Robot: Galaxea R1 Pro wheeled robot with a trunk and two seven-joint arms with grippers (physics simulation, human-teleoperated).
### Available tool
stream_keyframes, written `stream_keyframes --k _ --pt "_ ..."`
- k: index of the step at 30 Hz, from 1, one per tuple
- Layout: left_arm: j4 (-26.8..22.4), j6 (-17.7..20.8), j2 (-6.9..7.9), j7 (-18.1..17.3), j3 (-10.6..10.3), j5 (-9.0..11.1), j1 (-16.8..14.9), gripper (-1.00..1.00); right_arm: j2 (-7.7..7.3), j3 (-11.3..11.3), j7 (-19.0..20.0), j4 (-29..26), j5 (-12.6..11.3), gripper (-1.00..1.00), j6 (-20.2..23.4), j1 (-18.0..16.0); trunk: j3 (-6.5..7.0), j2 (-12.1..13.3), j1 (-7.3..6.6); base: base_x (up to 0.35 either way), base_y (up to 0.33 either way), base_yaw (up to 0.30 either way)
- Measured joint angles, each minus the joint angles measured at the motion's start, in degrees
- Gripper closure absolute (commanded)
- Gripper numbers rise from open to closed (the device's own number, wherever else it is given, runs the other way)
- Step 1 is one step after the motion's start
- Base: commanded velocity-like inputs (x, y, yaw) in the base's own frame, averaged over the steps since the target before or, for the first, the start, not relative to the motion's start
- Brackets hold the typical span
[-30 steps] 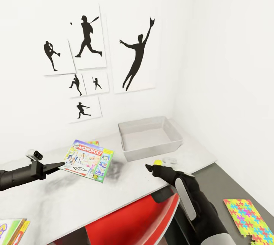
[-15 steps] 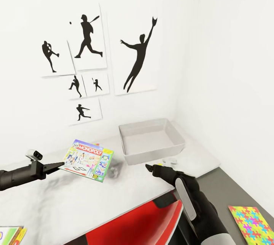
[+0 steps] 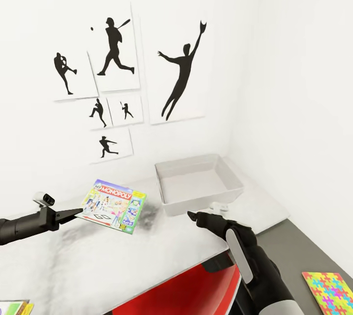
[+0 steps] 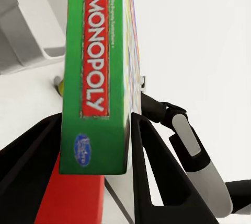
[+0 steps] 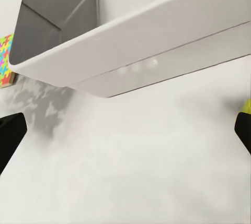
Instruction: Put all the toys in the child's room - the three board games (two on the bed and one on the table), the two jigsaw puzzles on the table, and the tennis ball on the table - inside the toy box on the table in the child's room.
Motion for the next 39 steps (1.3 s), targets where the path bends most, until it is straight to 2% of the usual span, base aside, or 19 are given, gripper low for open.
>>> stream_keyframes --k 39 --pt "0.0 -0.09 0.02 0.0 0.04 0.0 0.0 1.0 -0.05 0.0 0.21 0.0 0.0 -1.0 0.0 -0.01 0.0 0.0 0.01 0.048 0.001 0.0"
